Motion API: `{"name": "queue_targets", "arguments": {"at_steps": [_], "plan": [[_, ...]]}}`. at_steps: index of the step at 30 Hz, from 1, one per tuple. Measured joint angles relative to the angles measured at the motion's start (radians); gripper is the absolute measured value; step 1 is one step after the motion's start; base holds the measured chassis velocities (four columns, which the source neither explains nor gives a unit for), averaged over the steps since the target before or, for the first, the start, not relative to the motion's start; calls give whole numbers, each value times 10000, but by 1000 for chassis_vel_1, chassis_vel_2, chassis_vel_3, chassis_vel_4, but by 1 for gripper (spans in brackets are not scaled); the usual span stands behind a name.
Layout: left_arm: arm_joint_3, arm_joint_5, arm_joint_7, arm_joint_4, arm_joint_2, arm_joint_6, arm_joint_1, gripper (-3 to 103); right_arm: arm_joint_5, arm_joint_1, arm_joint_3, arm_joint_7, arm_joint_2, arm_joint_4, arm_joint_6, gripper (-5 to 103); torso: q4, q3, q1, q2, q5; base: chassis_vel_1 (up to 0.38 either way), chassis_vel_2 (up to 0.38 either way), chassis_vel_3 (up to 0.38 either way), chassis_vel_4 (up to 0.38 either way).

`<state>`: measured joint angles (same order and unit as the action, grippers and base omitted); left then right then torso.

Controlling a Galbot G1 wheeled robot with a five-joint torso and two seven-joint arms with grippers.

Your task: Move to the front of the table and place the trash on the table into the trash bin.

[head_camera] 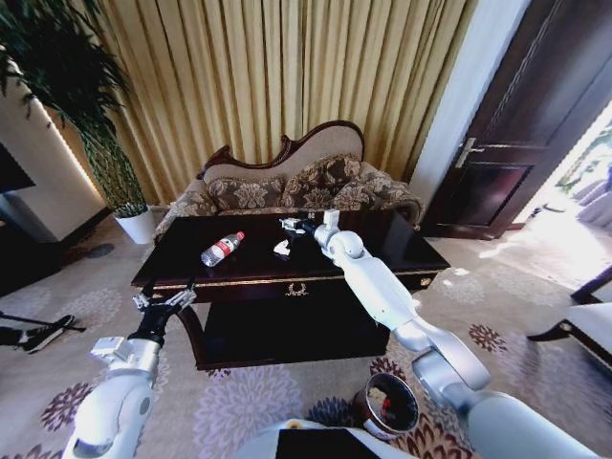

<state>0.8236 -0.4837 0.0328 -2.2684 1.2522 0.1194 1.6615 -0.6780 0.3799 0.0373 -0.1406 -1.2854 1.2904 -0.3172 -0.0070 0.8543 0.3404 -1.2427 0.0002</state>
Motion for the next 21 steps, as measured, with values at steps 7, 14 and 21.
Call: {"name": "queue_targets", "arguments": {"at_steps": [7, 14, 21], "plan": [[-121, 3, -14, 33, 17, -19, -27, 100, 1, 22, -62, 0, 203, -16, -18, 100, 0, 0, 3, 0, 0, -7, 8, 9, -5], [-147, 20, -172, 36, 29, -126, 22, 100, 332, -163, -90, 0, 350, -505, -106, 100, 0, -1, -1, -2, 0, 0, 0, 0, 0], [-176, 28, -194, 35, 29, -151, 51, 100, 397, -564, -22, 0, 304, -1303, -134, 100, 0, 0, 0, -1, -1, 0, 0, 0, 0]]}}
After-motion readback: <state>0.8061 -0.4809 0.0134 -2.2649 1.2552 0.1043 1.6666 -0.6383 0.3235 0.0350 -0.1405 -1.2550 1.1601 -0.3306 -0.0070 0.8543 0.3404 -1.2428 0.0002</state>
